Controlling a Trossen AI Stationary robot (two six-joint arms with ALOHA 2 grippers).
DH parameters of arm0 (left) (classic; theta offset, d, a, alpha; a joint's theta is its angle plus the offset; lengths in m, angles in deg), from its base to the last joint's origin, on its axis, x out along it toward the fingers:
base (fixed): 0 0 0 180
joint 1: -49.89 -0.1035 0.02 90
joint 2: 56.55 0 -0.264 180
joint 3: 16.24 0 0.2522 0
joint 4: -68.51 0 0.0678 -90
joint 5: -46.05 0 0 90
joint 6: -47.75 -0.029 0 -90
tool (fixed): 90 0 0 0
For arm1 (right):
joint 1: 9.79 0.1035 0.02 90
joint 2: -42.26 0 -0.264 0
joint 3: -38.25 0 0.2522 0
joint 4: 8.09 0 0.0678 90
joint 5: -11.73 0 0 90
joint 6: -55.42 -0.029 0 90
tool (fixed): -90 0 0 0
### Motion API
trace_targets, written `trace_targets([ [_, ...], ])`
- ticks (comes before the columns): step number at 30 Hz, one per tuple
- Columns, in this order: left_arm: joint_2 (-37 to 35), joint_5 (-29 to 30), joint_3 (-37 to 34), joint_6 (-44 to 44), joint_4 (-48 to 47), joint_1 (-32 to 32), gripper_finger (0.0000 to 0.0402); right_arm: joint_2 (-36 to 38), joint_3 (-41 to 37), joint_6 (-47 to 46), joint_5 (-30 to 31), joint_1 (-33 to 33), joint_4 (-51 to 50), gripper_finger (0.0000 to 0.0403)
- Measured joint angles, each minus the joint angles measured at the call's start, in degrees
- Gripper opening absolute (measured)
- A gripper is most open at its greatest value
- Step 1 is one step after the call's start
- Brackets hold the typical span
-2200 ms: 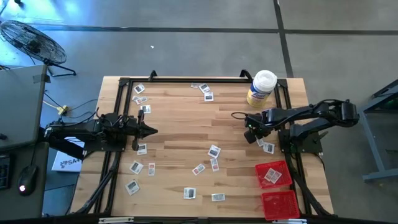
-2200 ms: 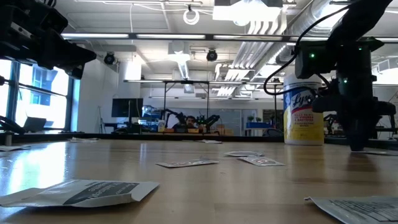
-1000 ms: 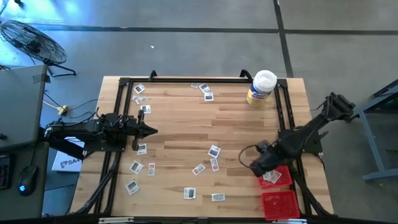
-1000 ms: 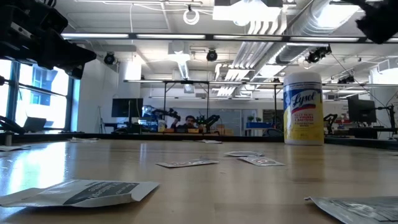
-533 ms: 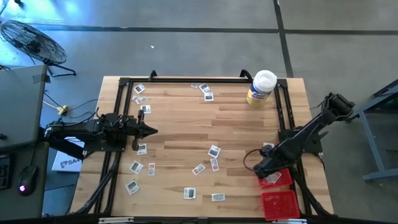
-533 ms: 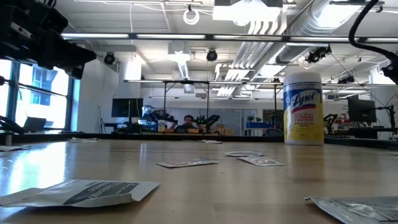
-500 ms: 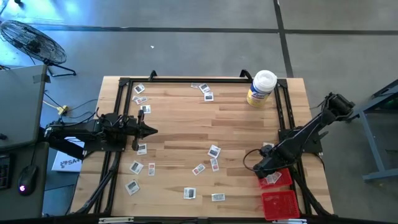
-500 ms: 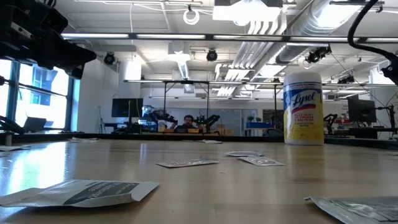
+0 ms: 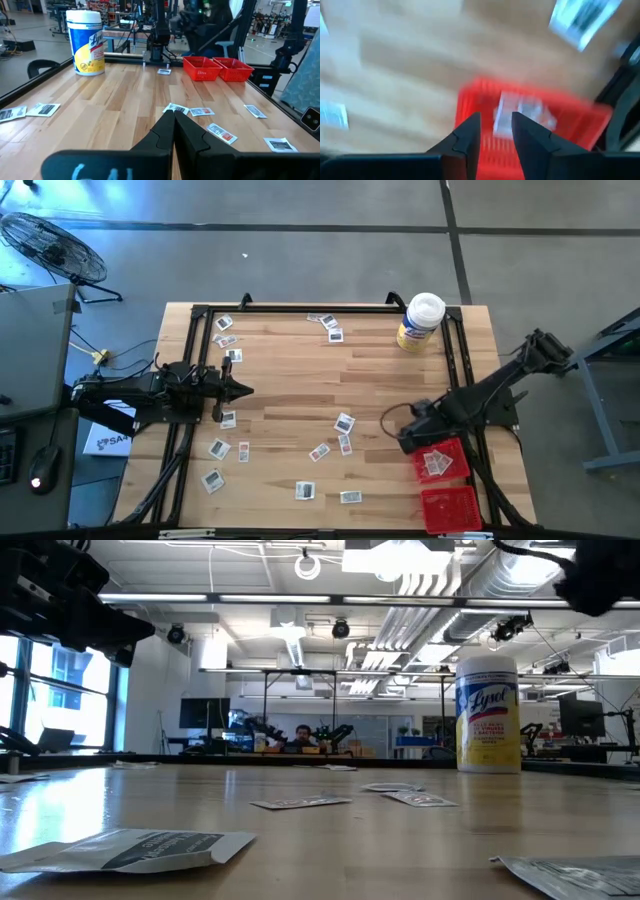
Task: Pick & Place First Aid Supplies
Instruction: Put the white towelette pack into the bottom red bin
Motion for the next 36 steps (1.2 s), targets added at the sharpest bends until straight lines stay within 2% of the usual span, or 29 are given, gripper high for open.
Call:
trace_targets([
  [2, 0.00, 0.00, 0.00, 0.00, -0.02, -0.02, 0.0001, 0.00, -0.19, 1.28, 3.89, -1.87, -1.29, 0.0097],
  [5, 0.00, -0.01, 0.00, 0.00, 0.00, -0.02, 0.0001, 0.00, -3.35, 2.66, 5.24, -5.54, -0.78, 0.0089],
  [10, 0.00, -0.02, 0.00, 0.00, 0.00, -0.02, 0.0001, 0.00, -12.22, 2.85, 0.63, -11.42, 4.87, 0.0083],
  [18, 0.00, -0.02, 0.00, 0.00, 0.00, -0.02, 0.0001, -0.02, -22.39, 2.27, 0.29, -15.86, 16.79, 0.0083],
  [32, 0.00, -0.02, -0.02, 0.00, 0.00, 0.00, 0.0001, -0.04, -23.85, 1.01, 0.93, -16.34, 17.05, 0.0083],
  [36, 0.00, -0.01, 0.00, 0.00, 0.00, -0.01, 0.0001, -0.11, -25.19, 0.73, -0.52, -16.32, 18.55, 0.0083],
])
